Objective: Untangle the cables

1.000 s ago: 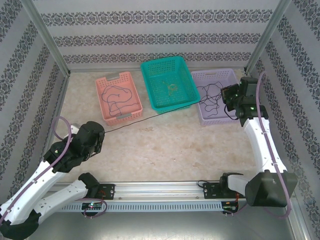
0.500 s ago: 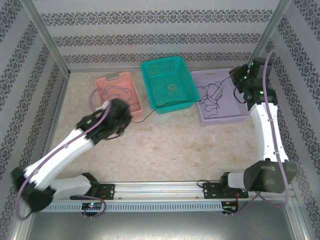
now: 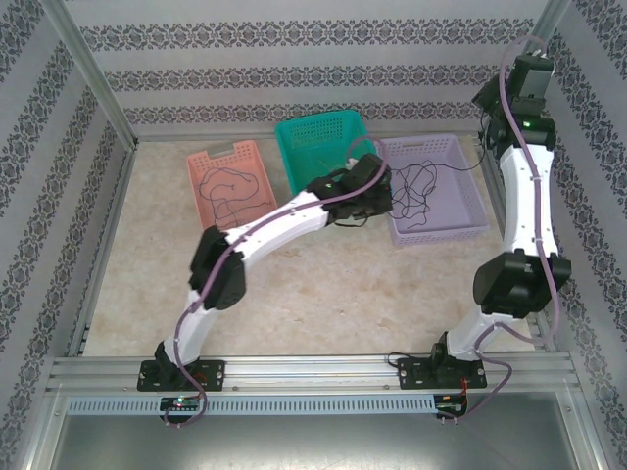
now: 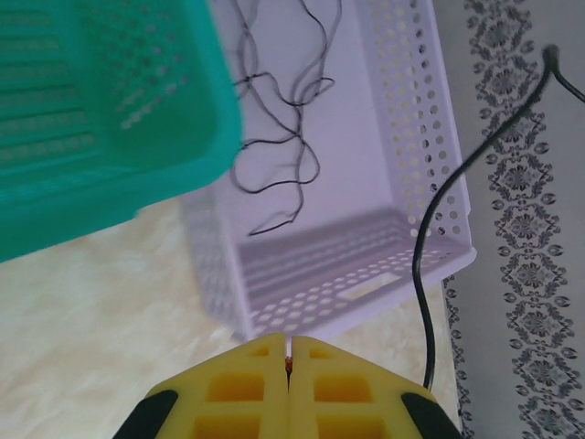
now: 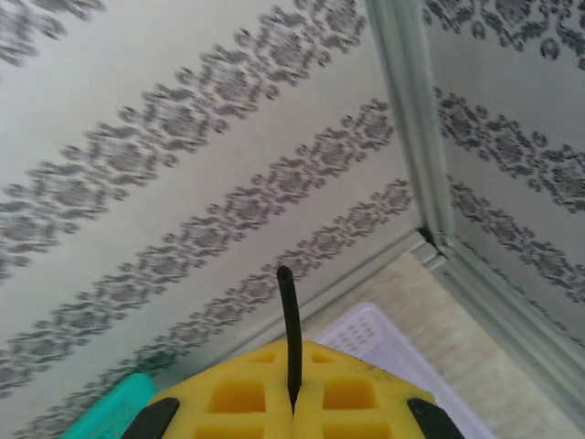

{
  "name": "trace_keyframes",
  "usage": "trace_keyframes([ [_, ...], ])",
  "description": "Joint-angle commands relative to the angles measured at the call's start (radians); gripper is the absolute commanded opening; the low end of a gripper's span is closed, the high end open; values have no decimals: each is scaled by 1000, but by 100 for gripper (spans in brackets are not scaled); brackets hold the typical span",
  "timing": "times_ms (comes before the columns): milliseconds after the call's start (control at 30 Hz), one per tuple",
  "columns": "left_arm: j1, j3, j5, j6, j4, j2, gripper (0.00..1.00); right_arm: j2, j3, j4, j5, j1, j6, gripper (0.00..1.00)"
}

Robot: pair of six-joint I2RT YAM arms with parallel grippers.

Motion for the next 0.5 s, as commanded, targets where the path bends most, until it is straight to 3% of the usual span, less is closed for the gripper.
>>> trace_keyframes([
  [0,-26,177,25,45,68,146,0,49,35,-28,37,-29,-74,0],
  [167,-32,500,0,-2,127,413,0,127,56,-26,2,-52,-89,0],
  [300,-40,575,-5,-26,187,496,1,179,69,-36,-11,-59,-96,0],
  [467,-48,569,13,7,118,492,41,230,66,-44,-53,-58,-92,0],
])
